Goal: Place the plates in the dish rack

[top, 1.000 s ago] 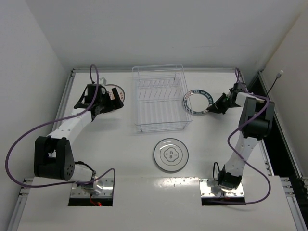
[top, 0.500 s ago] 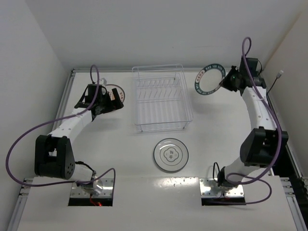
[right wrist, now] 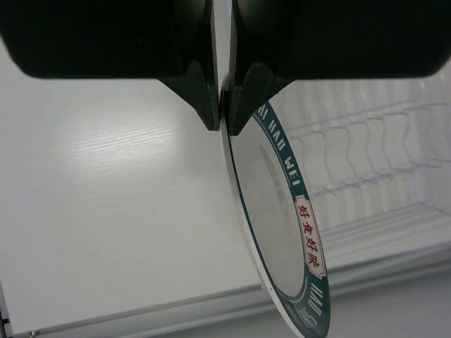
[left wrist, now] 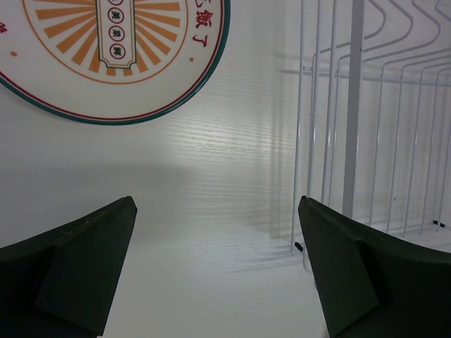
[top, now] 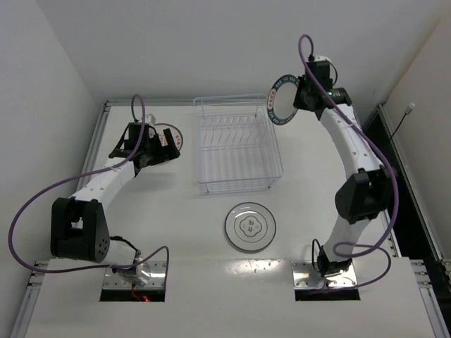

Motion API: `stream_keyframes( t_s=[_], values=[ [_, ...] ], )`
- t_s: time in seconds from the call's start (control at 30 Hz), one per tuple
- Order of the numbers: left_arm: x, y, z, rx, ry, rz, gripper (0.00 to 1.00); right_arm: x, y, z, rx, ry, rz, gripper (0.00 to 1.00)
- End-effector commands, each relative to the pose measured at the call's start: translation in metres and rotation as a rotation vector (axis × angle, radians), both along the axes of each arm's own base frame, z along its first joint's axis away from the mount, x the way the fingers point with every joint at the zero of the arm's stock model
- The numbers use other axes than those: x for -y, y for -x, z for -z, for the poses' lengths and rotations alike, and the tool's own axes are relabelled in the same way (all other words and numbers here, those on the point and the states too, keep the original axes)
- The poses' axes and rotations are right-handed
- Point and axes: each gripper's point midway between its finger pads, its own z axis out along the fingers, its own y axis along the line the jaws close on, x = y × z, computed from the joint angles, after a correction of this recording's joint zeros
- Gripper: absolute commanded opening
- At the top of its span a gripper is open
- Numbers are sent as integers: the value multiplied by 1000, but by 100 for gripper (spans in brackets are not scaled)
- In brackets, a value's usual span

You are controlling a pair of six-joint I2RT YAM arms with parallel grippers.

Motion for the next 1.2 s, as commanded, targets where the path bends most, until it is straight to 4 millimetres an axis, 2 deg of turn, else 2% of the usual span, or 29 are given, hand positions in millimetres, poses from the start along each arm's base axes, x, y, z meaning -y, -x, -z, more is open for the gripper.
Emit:
stream_keyframes(
  t_s=[0.0,0.03,0.1,0.2,0.37,0.5,0.63,0.67,0.7,0.8,0.9,0.93,0.97,1.0,1.03,1.1,1.13,1.17],
  values=[
    [-1,-10,-19,54,-13,-1,100,1,-13,0,4,136,41,0],
    [-1,-10,-19,54,-13,-1,100,-10,-17,-3,16,145,32,0],
    [-3,-11,-16,45,-20,-7,100,-16,-21,16,-24,184,31,0],
    [-3,-11,-18,45,-20,-8,100,-27,-27,27,-39,211,20,0],
    [-4,-12,-14,36,-27,-15,100,-38,-29,49,-79,272,10,0],
    [-4,-12,-14,36,-27,-15,100,-56,-27,57,-89,352,-3,0],
    [-4,-12,-11,27,-28,-14,100,-82,-24,81,-136,383,-53,0],
    [-4,-12,-11,27,-28,-14,100,-83,-28,78,-133,381,-53,0],
    [-4,-11,-9,18,-29,-14,100,-89,-30,93,-164,396,-67,0],
    [-6,-13,-9,19,-35,-21,100,-99,-30,104,-192,414,-76,0],
    [-8,-12,-8,11,-49,-22,100,-101,-28,111,-213,409,-82,1],
    [-8,-12,-8,11,-49,-22,100,-100,-23,113,-224,407,-91,7],
    [-8,-12,-8,11,-49,-22,100,-104,-21,103,-203,380,-107,15],
    [-8,-12,-8,11,-49,-22,100,-104,-19,100,-199,366,-108,27],
    [-8,-12,-8,11,-49,-22,100,-104,-18,91,-184,359,-106,31],
    [-10,-12,-7,12,-55,-29,100,-100,-5,62,-161,337,-105,41],
    [-10,-12,-7,12,-55,-29,100,-96,4,56,-164,338,-105,45],
    [-11,-13,-7,12,-61,-36,100,-95,13,47,-160,318,-113,54]
  ],
)
